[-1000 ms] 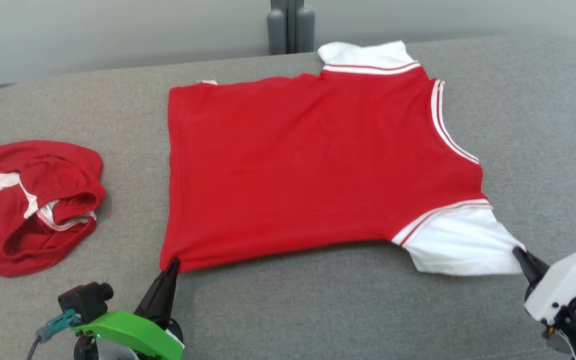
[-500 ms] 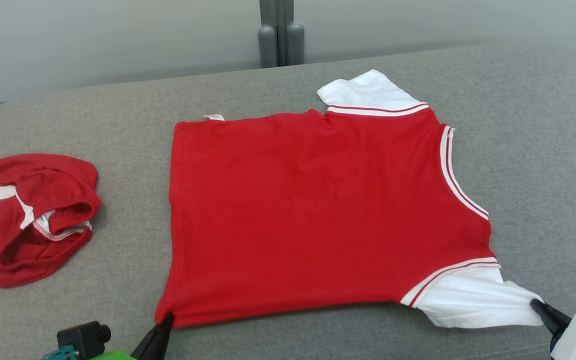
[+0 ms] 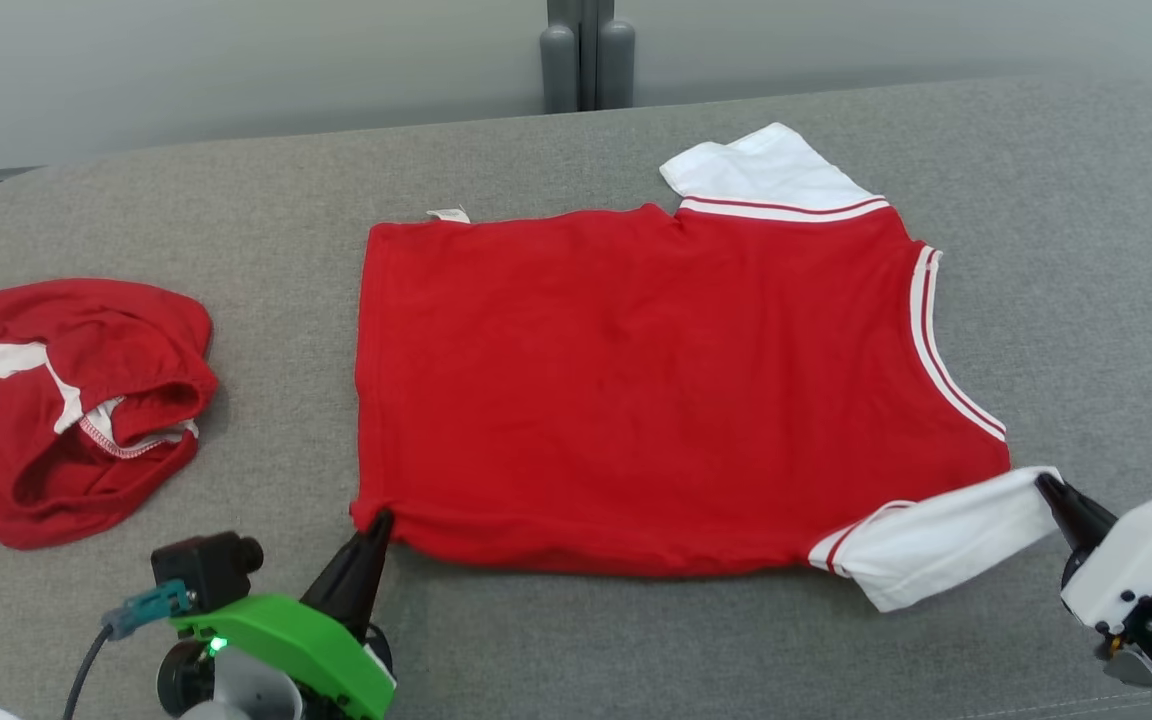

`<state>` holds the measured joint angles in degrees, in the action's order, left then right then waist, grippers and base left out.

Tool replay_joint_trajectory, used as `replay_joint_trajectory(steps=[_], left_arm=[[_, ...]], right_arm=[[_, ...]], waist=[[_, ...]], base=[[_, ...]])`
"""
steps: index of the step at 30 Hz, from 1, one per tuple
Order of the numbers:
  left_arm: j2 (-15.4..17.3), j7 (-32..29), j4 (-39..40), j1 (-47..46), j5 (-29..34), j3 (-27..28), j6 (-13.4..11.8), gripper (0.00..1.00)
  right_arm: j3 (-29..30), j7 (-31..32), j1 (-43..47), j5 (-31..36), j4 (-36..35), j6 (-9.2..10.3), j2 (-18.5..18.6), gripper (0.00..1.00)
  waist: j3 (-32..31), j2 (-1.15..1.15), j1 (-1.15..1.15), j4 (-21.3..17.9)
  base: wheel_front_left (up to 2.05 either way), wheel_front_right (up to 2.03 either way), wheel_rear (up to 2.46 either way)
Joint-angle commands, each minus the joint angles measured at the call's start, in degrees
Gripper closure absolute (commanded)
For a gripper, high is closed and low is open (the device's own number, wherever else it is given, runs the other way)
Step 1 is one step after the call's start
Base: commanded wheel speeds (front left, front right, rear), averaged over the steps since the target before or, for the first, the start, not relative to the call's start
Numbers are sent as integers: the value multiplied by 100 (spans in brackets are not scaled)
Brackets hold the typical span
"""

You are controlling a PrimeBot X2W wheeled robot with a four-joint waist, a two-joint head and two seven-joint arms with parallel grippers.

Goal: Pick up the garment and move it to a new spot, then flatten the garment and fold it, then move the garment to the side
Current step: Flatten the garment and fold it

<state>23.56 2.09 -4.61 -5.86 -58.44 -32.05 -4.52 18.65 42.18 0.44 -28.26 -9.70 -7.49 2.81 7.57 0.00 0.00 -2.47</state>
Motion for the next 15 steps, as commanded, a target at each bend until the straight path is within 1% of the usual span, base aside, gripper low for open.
replay_joint_trajectory(steps=[1,3,5,8,13,15], left_arm=[[-86,-12,-93,-232,18,4,48,100],[-154,-47,-247,-482,57,-3,53,100],[-241,-87,-442,-715,72,-4,58,100],[-343,-60,-755,-1020,116,29,0,100],[-392,38,-1263,-1489,410,-70,16,100],[-402,66,-1457,-1631,496,-111,32,100]], right_arm=[[-57,-38,-197,73,63,0,14,100],[-89,-100,-458,166,121,0,20,100],[-162,-165,-716,395,188,0,14,100],[-301,-259,-1100,663,338,0,14,100],[-494,-613,-1696,996,636,0,58,100],[-586,-702,-1816,1029,776,0,86,100]], waist=[[35,0,0,19],[81,0,0,23],[144,0,0,20],[233,0,0,2],[427,0,0,-11],[497,0,0,-3]], base=[[0,0,0],[0,0,0],[0,0,0],[0,0,0],[0,0,0],[0,0,0]])
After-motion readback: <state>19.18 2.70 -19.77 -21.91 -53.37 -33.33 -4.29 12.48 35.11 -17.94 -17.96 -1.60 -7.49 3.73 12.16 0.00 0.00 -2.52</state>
